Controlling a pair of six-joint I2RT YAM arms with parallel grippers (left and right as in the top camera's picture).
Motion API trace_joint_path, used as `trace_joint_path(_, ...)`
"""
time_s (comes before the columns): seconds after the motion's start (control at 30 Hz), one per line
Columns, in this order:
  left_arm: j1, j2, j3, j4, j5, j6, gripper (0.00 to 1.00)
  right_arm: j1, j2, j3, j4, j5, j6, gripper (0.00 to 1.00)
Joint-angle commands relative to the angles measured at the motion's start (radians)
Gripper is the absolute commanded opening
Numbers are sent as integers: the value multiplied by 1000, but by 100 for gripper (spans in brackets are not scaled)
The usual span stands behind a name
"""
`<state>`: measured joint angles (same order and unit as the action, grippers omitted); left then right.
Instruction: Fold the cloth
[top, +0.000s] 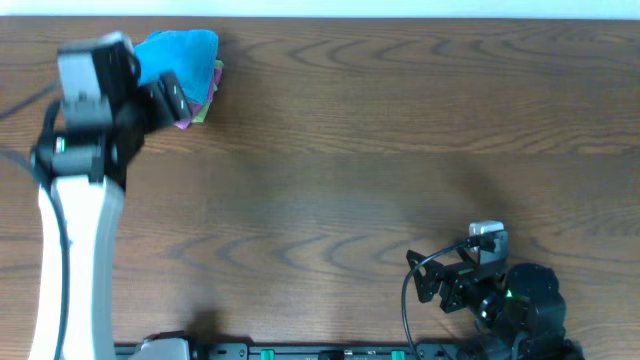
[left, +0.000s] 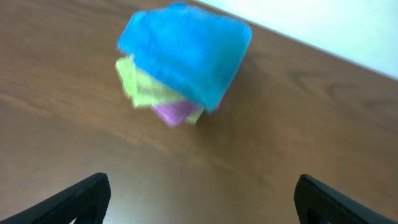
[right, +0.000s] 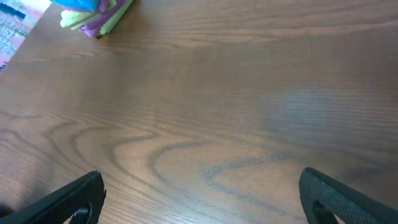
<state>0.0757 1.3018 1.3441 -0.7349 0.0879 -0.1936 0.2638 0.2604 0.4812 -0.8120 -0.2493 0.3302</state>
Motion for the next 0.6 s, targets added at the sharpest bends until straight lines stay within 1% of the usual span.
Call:
trace_joint_path(0.0, 0, -118, -123, 25, -21, 69, 95, -12, -5, -1, -1, 7, 14, 99)
trace_joint_path(0.17, 0, -323, -340, 83, -22, 143, 95, -12, -5, -1, 0, 6, 14, 99)
trace_joint_path(0.4, 3, -633, -655, 179, -47, 146, 95, -12, -5, -1, -1, 7, 14, 99)
trace_joint_path(0.57, 3, -839, -842, 193, -48, 172, 96, -12, -5, -1, 0, 6, 14, 99)
